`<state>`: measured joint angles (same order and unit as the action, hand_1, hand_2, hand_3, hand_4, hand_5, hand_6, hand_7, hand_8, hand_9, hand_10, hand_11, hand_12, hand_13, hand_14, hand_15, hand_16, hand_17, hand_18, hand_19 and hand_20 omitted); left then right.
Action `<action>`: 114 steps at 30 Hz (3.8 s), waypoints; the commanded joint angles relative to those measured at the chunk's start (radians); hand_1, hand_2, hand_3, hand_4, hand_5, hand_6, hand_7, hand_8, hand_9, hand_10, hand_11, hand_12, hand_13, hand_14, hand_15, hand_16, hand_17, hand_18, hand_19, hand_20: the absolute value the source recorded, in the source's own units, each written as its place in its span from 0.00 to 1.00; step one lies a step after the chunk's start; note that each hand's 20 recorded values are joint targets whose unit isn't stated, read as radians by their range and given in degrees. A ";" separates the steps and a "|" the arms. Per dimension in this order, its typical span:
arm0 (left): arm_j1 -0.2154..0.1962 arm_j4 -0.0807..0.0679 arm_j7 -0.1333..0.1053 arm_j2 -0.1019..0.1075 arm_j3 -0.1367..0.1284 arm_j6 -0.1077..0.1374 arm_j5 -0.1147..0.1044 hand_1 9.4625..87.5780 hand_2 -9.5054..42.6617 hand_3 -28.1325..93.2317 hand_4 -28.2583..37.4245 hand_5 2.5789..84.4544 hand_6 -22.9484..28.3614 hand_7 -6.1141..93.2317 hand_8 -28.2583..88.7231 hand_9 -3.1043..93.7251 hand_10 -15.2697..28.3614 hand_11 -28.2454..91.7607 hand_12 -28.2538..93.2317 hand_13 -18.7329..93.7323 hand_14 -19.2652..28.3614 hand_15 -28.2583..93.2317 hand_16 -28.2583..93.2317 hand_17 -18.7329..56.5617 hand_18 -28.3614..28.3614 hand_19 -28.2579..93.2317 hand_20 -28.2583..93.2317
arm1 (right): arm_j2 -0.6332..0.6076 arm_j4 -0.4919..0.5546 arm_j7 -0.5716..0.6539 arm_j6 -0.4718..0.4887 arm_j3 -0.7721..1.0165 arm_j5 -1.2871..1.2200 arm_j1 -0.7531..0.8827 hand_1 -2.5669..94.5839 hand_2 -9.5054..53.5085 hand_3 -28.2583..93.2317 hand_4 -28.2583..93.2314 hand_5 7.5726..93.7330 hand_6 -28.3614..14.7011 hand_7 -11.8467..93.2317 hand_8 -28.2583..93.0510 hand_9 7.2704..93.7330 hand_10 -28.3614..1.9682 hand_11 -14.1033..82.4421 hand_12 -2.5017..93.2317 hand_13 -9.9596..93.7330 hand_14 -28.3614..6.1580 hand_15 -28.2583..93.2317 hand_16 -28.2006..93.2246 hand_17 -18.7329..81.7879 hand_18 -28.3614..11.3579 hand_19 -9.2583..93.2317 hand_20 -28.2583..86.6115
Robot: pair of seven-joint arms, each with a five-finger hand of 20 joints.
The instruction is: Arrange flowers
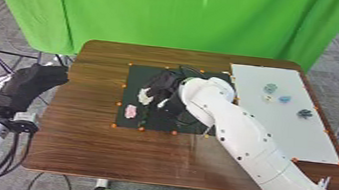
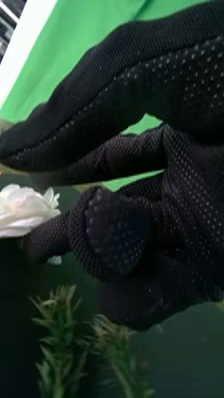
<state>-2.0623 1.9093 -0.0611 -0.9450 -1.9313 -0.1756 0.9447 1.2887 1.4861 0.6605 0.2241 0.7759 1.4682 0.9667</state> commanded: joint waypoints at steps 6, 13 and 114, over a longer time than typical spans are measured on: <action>-0.041 0.017 -0.001 -0.023 -0.025 0.013 -0.001 0.13 0.19 0.74 0.00 0.59 0.47 0.19 0.19 0.50 0.68 0.39 0.34 0.47 0.81 0.38 0.26 0.28 0.77 0.30 0.38 | -0.186 0.307 -0.048 -0.003 0.224 0.223 0.024 0.51 0.00 0.72 0.11 0.54 0.74 0.21 0.15 0.70 0.31 0.24 0.20 0.97 0.74 0.71 0.49 0.80 0.37 1.00 0.72; -0.046 0.018 -0.004 -0.025 -0.029 0.015 0.002 0.13 0.18 0.74 0.00 0.59 0.46 0.19 0.19 0.50 0.68 0.38 0.34 0.47 0.81 0.38 0.26 0.28 0.77 0.30 0.38 | -0.399 0.454 -0.033 -0.151 0.440 0.508 0.228 0.45 0.00 0.71 0.11 0.54 0.69 0.19 0.17 0.65 0.32 0.23 0.20 0.95 0.72 0.69 0.49 0.77 0.35 1.00 0.69; -0.098 0.043 0.015 -0.065 -0.063 -0.009 0.008 0.20 0.10 0.73 0.10 0.57 0.50 0.18 0.19 0.50 0.67 0.38 0.34 0.47 0.80 0.38 0.27 0.28 0.77 0.30 0.38 | -0.572 0.280 0.105 -0.272 0.536 0.705 0.597 0.75 0.00 0.63 0.11 0.84 0.61 0.26 0.36 0.94 0.53 0.21 0.42 0.99 0.81 0.74 0.48 0.83 0.39 1.00 0.77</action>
<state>-2.1438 1.9416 -0.0565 -1.0008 -1.9869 -0.1824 0.9563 0.7335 1.7279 0.7948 0.0245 1.3313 2.1289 1.5943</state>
